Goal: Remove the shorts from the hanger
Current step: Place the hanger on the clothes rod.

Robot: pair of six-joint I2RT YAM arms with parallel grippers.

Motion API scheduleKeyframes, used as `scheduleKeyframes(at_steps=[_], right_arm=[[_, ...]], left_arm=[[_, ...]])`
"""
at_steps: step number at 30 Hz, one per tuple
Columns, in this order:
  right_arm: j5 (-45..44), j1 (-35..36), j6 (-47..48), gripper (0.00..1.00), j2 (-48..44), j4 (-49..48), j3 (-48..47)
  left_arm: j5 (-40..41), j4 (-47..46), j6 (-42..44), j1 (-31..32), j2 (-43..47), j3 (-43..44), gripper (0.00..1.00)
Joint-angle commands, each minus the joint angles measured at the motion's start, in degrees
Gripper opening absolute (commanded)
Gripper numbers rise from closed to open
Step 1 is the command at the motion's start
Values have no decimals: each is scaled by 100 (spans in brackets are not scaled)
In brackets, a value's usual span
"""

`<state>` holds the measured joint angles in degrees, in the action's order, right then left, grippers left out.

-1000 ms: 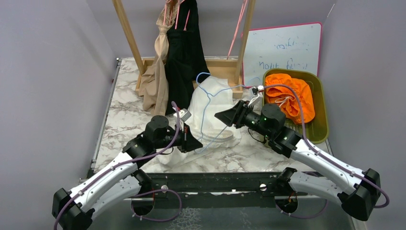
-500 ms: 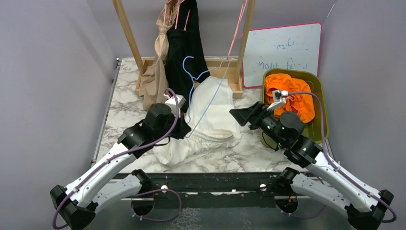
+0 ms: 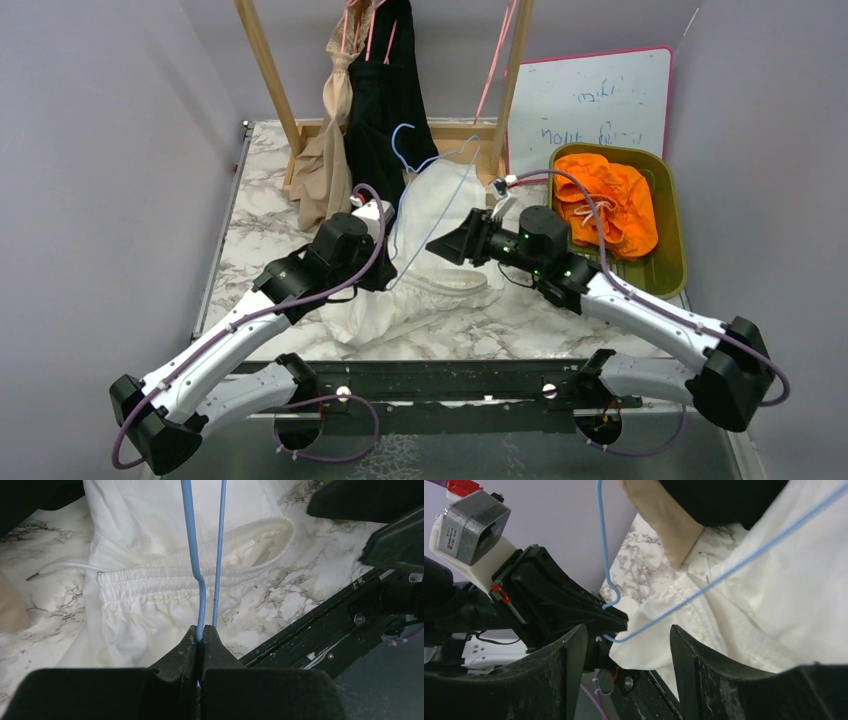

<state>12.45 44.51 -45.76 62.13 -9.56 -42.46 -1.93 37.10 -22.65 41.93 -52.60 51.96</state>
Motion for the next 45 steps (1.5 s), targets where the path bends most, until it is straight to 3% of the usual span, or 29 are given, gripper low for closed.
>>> scheduleKeyframes(at_steps=[1, 6, 13, 19, 24, 26, 28, 32, 34, 37, 41, 45], right_arm=[[1211, 102, -313, 62, 707, -1393, -432], [1168, 345, -185, 62, 1375, -1304, -958], [551, 465, -91, 51, 1880, -1055, -1322], [542, 497, -232, 20, 2129, -1228, -1330], [518, 497, -279, 16, 2169, -1244, -1395], [508, 497, -314, 3, 2203, -1339, -1377], [525, 497, -425, 1, 2251, -1481, -1327], [476, 497, -661, 1, 2275, -1724, -1221], [451, 489, -795, 1, 2301, -1794, -1183], [542, 484, -969, 1, 2331, -1975, -1163], [937, 424, -1311, 1, 2385, -2280, -1168], [1197, 400, -1466, 1, 2414, -2493, -1114]], left_arm=[[58, -1, -16, 147, 114, 22, 0], [193, -10, -149, 247, 157, -13, 0], [118, -6, -183, 306, 194, -20, 0], [192, -8, -201, 316, 437, -102, 0], [147, -2, -168, 316, 654, -230, 0], [99, -18, -173, 316, 690, -245, 0], [108, -12, -179, 316, 724, -260, 0], [145, -56, -236, 316, 932, -370, 25], [151, -100, -267, 316, 1086, -493, 46], [114, -100, -405, 316, 1244, -667, 53], [47, -105, -690, 313, 1495, -907, 52], [68, -286, -862, 313, 1842, -1104, 31]])
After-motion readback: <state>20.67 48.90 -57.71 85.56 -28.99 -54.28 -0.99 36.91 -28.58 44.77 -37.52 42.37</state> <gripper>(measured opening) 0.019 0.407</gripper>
